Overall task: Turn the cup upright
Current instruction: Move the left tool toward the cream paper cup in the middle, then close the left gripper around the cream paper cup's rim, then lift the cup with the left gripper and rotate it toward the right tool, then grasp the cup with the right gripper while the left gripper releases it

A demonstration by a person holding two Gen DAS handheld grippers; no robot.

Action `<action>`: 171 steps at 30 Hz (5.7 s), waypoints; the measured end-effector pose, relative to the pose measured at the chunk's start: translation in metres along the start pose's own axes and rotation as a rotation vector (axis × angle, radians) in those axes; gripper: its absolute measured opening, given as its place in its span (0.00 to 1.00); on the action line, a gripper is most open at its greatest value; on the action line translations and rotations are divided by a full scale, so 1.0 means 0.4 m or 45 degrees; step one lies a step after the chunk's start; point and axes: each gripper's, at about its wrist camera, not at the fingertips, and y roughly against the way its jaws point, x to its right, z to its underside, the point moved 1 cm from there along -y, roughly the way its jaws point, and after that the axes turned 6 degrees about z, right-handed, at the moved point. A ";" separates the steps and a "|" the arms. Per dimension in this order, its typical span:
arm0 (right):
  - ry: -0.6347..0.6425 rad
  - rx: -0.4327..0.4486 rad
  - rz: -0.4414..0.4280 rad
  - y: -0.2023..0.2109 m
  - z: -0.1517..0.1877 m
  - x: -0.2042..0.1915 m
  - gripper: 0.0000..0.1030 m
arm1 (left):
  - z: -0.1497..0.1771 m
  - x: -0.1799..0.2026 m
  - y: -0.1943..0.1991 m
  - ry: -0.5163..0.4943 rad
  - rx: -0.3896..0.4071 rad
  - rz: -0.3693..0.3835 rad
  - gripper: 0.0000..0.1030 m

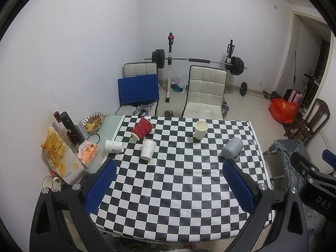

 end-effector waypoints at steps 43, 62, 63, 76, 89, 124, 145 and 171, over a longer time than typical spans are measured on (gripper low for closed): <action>-0.034 -0.529 0.073 -1.030 0.029 -0.062 1.00 | -0.043 0.027 -0.856 -0.094 -0.343 -0.174 1.00; 0.118 -0.601 0.043 -1.388 -0.068 -0.077 1.00 | -0.046 0.084 -1.182 -0.009 -0.398 0.011 1.00; 0.125 -0.601 0.047 -1.399 -0.071 -0.077 1.00 | -0.040 0.088 -1.194 -0.002 -0.397 0.036 1.00; 0.156 -0.624 0.091 -1.499 -0.069 -0.038 1.00 | -0.040 0.162 -1.307 -0.103 -0.237 0.204 1.00; 0.125 -0.644 0.119 -1.513 -0.065 -0.002 1.00 | -0.079 0.191 -1.319 -0.209 -0.100 0.207 0.61; 0.077 -0.944 0.025 -0.927 0.447 -0.071 1.00 | 0.377 0.084 -0.761 -0.119 -0.870 0.431 0.60; -0.046 -1.107 0.099 -0.962 0.595 -0.029 1.00 | 0.462 0.083 -0.989 0.118 -1.067 0.359 0.63; -0.095 -1.009 -0.115 -0.912 0.486 -0.130 1.00 | 0.330 0.015 -0.761 0.029 -0.644 0.305 0.94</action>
